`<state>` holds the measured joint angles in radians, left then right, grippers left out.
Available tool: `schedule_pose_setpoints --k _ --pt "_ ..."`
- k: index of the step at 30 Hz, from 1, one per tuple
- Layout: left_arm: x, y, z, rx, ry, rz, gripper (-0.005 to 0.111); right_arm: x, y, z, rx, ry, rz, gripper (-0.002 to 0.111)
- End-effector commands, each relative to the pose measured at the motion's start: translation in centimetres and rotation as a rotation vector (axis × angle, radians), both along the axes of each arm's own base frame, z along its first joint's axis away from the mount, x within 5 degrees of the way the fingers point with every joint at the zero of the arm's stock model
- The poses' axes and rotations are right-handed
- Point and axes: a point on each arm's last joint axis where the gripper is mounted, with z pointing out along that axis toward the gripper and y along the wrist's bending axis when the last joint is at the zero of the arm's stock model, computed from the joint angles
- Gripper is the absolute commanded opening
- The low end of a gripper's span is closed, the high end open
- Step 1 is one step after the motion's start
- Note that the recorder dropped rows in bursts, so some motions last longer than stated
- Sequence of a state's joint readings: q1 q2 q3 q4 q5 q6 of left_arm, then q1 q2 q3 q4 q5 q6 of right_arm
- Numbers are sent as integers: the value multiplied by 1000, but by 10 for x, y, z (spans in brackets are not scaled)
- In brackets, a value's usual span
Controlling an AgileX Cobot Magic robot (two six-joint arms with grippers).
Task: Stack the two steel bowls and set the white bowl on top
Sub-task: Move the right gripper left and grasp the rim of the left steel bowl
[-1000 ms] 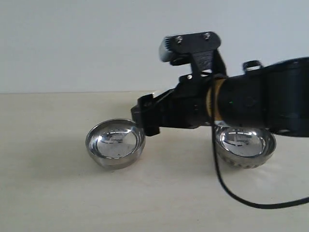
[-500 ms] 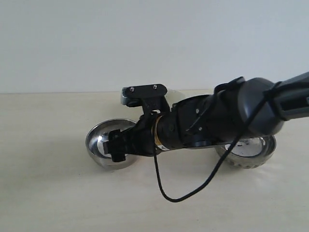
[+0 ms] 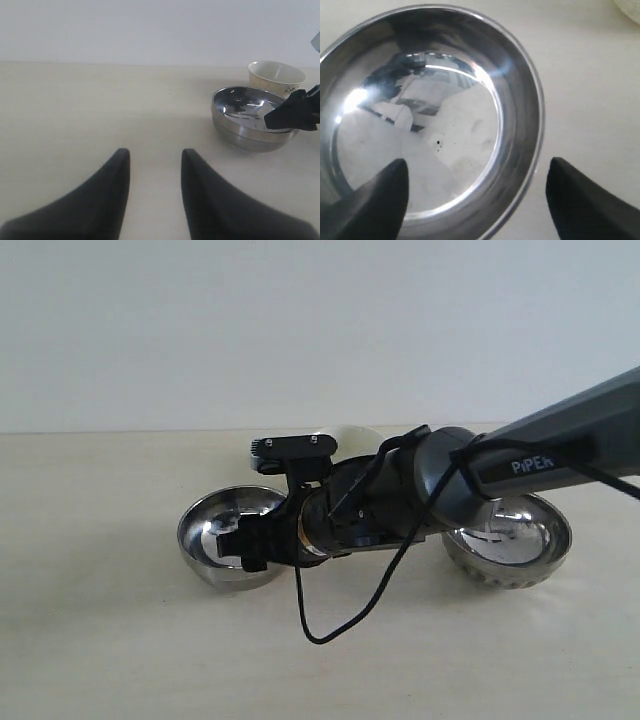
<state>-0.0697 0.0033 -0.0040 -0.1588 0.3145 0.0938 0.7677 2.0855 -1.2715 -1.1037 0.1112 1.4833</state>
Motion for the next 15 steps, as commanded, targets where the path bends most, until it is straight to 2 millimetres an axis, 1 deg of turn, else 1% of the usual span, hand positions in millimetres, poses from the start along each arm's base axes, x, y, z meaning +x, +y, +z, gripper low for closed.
schedule_pose_setpoints --k 1,4,6,7,10,15 --pt "0 0 -1 2 1 2 32 2 1 -6 10 22 -38 49" --pt "0 0 -1 2 1 2 32 2 1 -7 12 23 -32 25" --pt "0 0 -1 2 1 2 32 1 4 -5 36 22 -1 4" --pt "0 0 -1 2 1 2 32 0 6 -3 52 22 13 0" --pt "0 0 -1 2 1 2 32 -1 9 5 91 15 42 0" --pt "0 0 -1 2 1 2 32 -1 3 31 74 -52 28 0"
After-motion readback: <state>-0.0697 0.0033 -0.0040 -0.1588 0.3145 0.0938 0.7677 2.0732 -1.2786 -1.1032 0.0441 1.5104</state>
